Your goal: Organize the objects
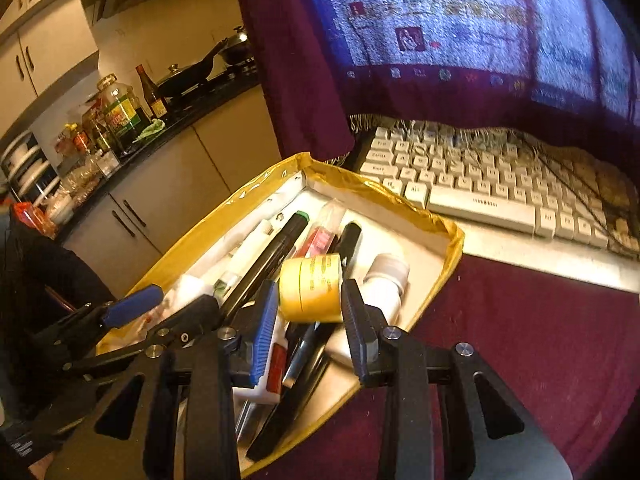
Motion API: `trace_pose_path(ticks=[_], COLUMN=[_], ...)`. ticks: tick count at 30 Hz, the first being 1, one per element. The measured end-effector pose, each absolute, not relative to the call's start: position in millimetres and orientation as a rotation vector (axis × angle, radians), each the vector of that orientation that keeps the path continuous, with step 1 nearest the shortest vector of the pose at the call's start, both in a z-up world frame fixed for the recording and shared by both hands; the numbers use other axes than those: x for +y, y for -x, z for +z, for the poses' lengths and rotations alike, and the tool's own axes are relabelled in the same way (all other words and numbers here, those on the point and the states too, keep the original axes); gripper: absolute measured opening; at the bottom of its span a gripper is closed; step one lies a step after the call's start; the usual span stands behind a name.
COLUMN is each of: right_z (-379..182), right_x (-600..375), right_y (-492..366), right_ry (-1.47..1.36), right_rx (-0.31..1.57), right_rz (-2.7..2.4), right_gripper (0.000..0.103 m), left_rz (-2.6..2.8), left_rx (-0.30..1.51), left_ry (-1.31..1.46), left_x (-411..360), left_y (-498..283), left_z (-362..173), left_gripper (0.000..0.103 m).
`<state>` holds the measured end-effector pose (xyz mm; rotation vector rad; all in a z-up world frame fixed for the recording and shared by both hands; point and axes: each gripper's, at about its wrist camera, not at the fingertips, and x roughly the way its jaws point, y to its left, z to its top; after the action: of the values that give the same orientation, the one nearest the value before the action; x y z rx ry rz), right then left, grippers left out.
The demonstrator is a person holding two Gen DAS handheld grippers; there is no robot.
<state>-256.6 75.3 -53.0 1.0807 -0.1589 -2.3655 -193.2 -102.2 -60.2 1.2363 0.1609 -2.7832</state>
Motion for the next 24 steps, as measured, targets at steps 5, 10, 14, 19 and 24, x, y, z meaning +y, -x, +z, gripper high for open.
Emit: trace_pose_path(ticks=[5,10,14,19,24], right_z=[-42,-40,-51,-61,-69], right_x=[93,104,110,112,105], right_y=[231,212,211,214,209], right_ry=[-1.055,-1.048,-1.086,-1.114,-1.123], right_rx=[-0.216,-0.212,-0.249,-0.287,-0.175], right_rz=[-2.349,-2.394,-2.414,-2.392,-2.380], right_gripper=[0.059,0.065,0.065,0.065,0.065], left_rz=[-2.787,-2.783,-2.720,-2.656,-2.616], left_rx=[0.113,-0.112,-0.180,-0.240,-0.245], left_ry=[-1.130,-1.057,-1.069,-1.092,-1.129], left_x=[-97,-78,-72,-72,-70], left_y=[167,143,140,147,149], left_z=[-48,-38,-41,-52,-60], left_gripper=[0.070,0.094,0.094,0.095,0.095])
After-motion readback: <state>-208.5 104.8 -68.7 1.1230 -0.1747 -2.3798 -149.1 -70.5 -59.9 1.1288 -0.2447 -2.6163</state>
